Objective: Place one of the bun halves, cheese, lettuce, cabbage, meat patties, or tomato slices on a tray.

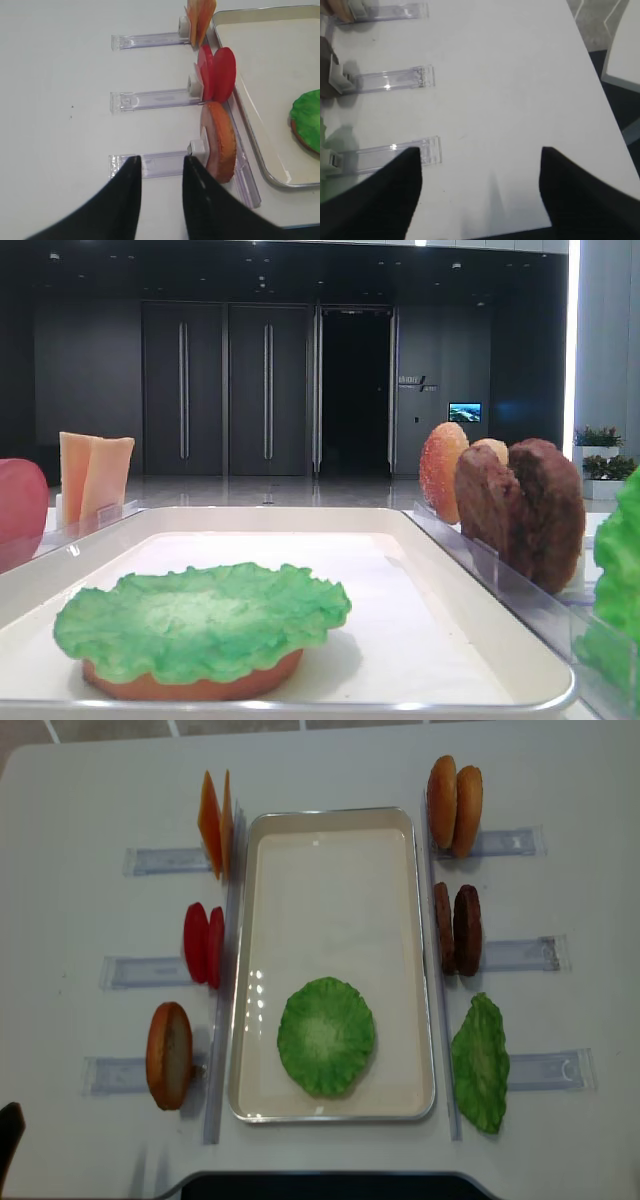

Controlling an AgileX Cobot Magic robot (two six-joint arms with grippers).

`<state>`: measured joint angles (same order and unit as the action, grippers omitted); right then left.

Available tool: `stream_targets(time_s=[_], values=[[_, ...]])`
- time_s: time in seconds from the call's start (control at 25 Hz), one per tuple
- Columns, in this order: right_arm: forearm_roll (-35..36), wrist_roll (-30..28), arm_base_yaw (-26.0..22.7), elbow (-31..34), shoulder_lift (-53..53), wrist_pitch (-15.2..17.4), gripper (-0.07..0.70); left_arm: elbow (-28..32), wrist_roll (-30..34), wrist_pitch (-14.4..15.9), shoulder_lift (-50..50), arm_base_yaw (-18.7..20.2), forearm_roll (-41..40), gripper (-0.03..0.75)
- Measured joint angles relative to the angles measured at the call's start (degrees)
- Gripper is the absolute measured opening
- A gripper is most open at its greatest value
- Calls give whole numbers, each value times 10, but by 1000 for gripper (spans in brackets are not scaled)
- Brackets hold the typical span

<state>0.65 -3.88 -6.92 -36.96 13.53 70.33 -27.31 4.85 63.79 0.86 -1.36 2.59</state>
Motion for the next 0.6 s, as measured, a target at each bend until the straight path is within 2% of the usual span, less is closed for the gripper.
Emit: stream_targets(time_s=[0.12,0.36,0.6], values=[[0,-9,0,17,-47,-1,494,0,0,0,0,0,0,219],[0,-13,0,43,-114,-28,488,0,0,0,0,0,0,219],[8,-23,0,73,-139,-30,487,0,0,0,0,0,0,219]])
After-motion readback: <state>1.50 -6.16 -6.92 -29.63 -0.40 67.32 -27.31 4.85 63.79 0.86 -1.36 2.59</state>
